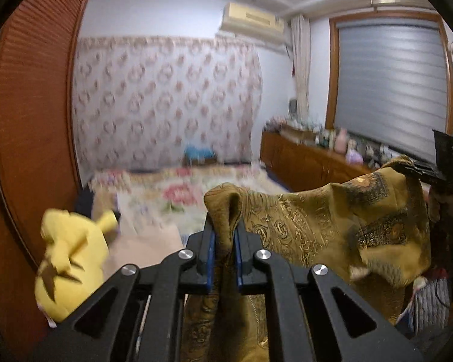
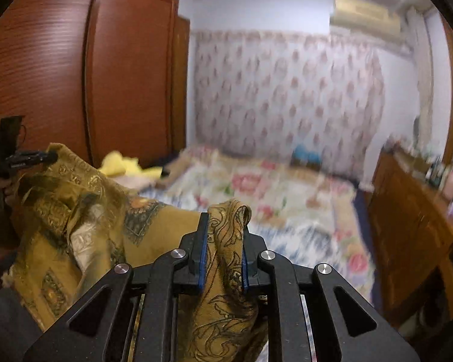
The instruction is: Fold small clothes
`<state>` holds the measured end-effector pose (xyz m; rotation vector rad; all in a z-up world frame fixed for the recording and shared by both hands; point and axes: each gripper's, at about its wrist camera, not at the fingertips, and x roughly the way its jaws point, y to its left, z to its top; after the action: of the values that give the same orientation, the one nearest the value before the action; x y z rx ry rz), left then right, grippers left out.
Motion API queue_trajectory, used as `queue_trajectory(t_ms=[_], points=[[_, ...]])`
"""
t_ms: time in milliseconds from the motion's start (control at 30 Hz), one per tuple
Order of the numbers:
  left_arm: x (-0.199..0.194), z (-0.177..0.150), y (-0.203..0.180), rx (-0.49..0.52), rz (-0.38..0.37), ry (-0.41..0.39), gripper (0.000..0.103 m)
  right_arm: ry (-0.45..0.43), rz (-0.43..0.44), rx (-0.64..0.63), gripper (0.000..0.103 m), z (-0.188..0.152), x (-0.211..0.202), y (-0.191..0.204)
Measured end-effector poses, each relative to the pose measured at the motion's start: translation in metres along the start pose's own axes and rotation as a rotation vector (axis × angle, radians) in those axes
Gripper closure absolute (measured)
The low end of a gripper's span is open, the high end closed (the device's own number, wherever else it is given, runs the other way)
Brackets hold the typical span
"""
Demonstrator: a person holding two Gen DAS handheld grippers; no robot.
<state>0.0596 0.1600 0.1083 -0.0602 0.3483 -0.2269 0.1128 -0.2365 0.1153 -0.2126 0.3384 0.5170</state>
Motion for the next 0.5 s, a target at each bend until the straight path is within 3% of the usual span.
queue_trajectory(t_ms=[133,233,500], points=[[0.001,0.027,0.013,0.021,0.034,-0.046,0.095,-0.045,-0.041,-0.018,0.089,0.032,-0.007,-0.006],[0.021,0.027,0.027,0.015,0.060,-0.027,0.095,-0.012,-0.087,-0.030,0.089,0.039,0.016,-0.013],[0.122,-0.020,0.061,-0.016,0.134,0.142,0.093,0.191,-0.161,-0.014,0.088,-0.006,0.136,-0.036]])
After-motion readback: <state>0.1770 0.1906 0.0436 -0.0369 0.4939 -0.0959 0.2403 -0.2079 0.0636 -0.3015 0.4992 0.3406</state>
